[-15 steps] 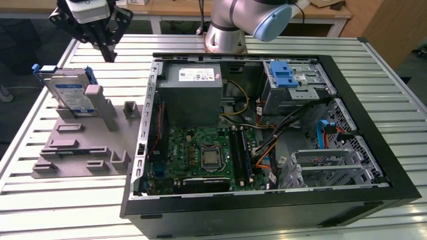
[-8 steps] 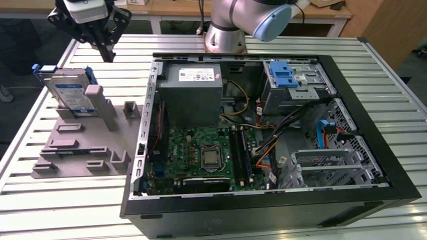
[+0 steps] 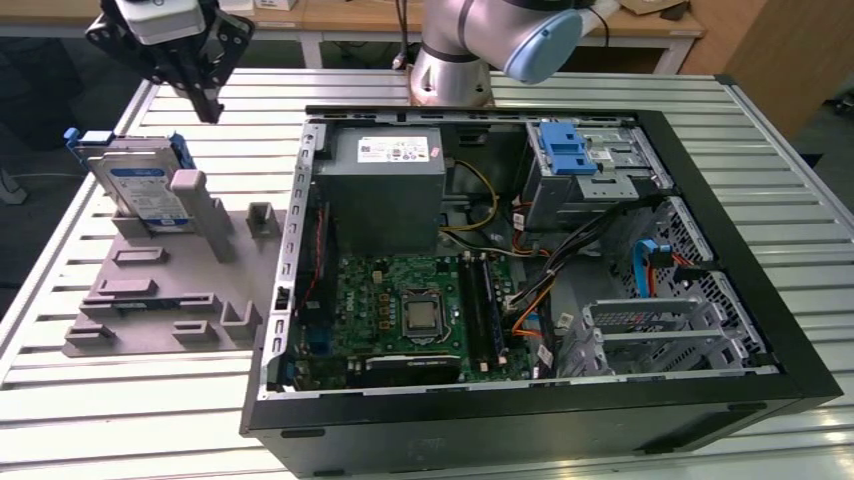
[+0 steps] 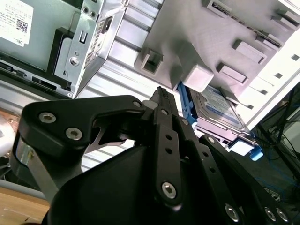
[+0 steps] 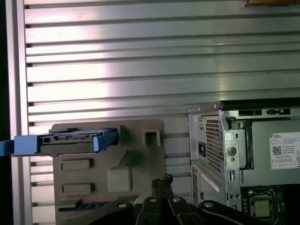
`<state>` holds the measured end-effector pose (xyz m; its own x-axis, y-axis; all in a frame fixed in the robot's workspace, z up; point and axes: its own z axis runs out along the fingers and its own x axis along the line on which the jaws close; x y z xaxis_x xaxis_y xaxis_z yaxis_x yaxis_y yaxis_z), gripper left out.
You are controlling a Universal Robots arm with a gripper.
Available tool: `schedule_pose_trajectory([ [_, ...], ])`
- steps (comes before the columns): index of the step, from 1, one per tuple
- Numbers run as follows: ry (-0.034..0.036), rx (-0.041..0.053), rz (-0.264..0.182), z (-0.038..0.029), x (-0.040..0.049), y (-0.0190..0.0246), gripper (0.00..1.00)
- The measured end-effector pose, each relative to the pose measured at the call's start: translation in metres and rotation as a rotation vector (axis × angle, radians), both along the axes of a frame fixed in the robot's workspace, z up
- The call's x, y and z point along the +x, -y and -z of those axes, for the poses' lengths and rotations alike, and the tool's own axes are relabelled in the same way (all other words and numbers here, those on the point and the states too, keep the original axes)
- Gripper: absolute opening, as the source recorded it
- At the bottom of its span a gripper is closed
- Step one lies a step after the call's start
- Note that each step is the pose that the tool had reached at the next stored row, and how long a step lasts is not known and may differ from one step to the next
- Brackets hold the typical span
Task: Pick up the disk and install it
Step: 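Reach for the disk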
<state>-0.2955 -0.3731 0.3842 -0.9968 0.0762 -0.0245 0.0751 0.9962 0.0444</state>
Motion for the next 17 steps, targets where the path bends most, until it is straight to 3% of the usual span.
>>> schedule_pose_trajectory([
  [17,-0.0001,-0.0001,0.0,0.0001,-0.005,-0.0006,0.11],
])
